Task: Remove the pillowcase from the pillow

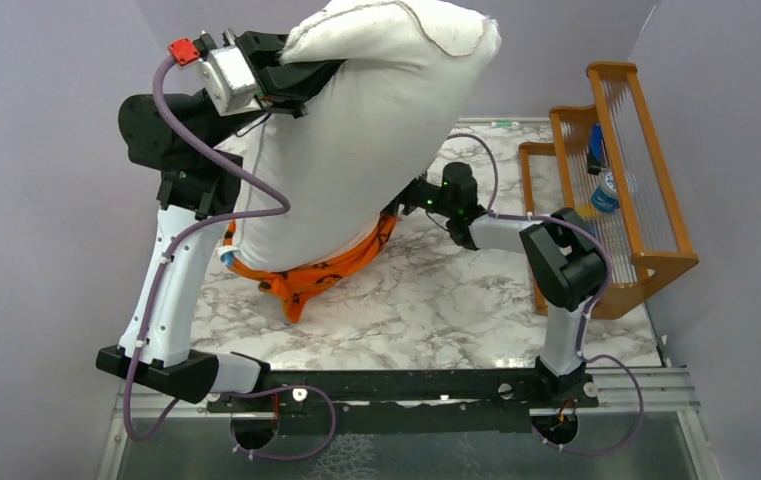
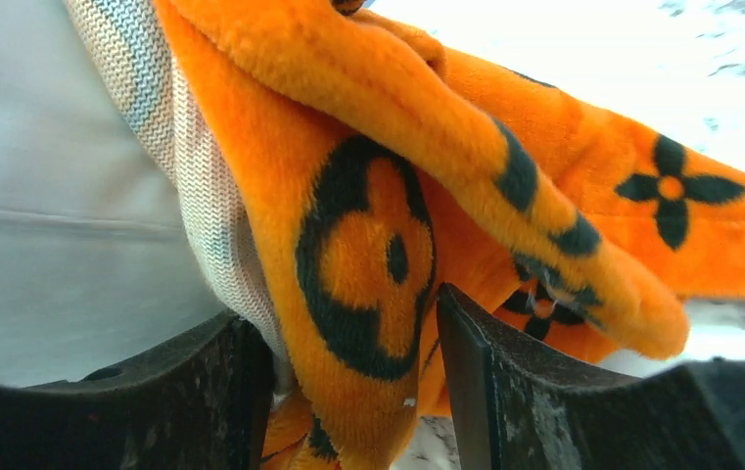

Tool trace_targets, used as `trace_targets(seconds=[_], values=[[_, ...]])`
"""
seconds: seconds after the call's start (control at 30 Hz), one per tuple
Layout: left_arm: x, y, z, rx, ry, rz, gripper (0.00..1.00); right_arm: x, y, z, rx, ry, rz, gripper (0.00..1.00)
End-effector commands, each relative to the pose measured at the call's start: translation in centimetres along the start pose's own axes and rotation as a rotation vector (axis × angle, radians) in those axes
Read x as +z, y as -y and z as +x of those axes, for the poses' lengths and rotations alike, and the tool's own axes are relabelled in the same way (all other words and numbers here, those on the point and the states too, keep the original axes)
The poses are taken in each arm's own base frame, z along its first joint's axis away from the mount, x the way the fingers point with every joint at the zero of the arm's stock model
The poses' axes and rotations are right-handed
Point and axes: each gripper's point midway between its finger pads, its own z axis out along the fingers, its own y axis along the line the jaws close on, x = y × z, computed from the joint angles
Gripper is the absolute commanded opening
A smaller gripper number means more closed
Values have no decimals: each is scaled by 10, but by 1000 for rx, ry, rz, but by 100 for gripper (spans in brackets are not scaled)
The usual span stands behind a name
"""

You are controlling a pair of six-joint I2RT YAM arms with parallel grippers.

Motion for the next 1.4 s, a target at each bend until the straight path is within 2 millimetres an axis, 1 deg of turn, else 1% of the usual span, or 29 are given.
trace_targets(seconds=[0.0, 0.07, 0.17, 0.2, 0.27, 0.33, 0.4, 0.5, 0.57, 0.63, 0.67, 0.7, 0.8, 0.83, 0.93, 1.03, 1.07, 1.13, 1.23, 1.27, 1.33, 1.37], values=[[-18, -8, -183, 321, 500, -174, 0, 15, 9, 51, -11, -128, 66, 62], [-19, -16, -194, 319, 543, -206, 0, 19, 13, 71, 0, -165, 85, 62], [-22, -23, -206, 319, 595, -246, 0, 25, 14, 102, 9, -225, 107, 61], [-24, -25, -210, 327, 614, -258, 0, 29, 12, 116, 3, -252, 110, 61], [-27, -28, -213, 335, 638, -284, 0, 34, 9, 135, -12, -292, 122, 62], [-29, -30, -214, 339, 652, -302, 0, 37, 6, 145, -15, -312, 122, 62], [-28, -31, -211, 344, 645, -304, 0, 37, 5, 147, -5, -310, 126, 62], [-26, -34, -200, 345, 613, -311, 0, 37, 8, 137, -22, -289, 161, 64], [-28, -36, -195, 351, 597, -329, 0, 36, 11, 125, -41, -266, 202, 73], [-32, -37, -195, 365, 590, -356, 0, 33, 8, 111, -62, -232, 213, 83], [-33, -37, -195, 370, 589, -364, 0, 31, 4, 99, -76, -200, 213, 87], [-34, -37, -196, 378, 589, -368, 0, 27, 1, 90, -86, -170, 216, 90], [-35, -37, -195, 383, 575, -375, 0, 7, -9, 56, -95, -53, 226, 94], [-35, -38, -195, 385, 572, -378, 0, -1, -13, 41, -100, -4, 225, 95], [-39, -40, -196, 399, 568, -408, 0, -31, -17, 3, -110, 110, 234, 98], [-41, -40, -197, 411, 562, -421, 0, -58, -18, -25, -138, 156, 246, 100], [-41, -41, -197, 415, 558, -423, 0, -63, -20, -30, -154, 145, 238, 100], [-42, -42, -197, 421, 553, -431, 0, -70, -23, -29, -188, 83, 204, 100], [-44, -47, -196, 449, 539, -464, 0, -72, -19, -9, -191, -60, 205, 100], [-44, -50, -194, 458, 532, -475, 0, -73, -13, 2, -179, -120, 230, 100], [-44, -55, -196, 480, 524, -497, 0, -77, 1, 15, -177, -219, 292, 100], [-44, -58, -198, 496, 516, -509, 0, -83, 11, 17, -171, -241, 358, 100]])
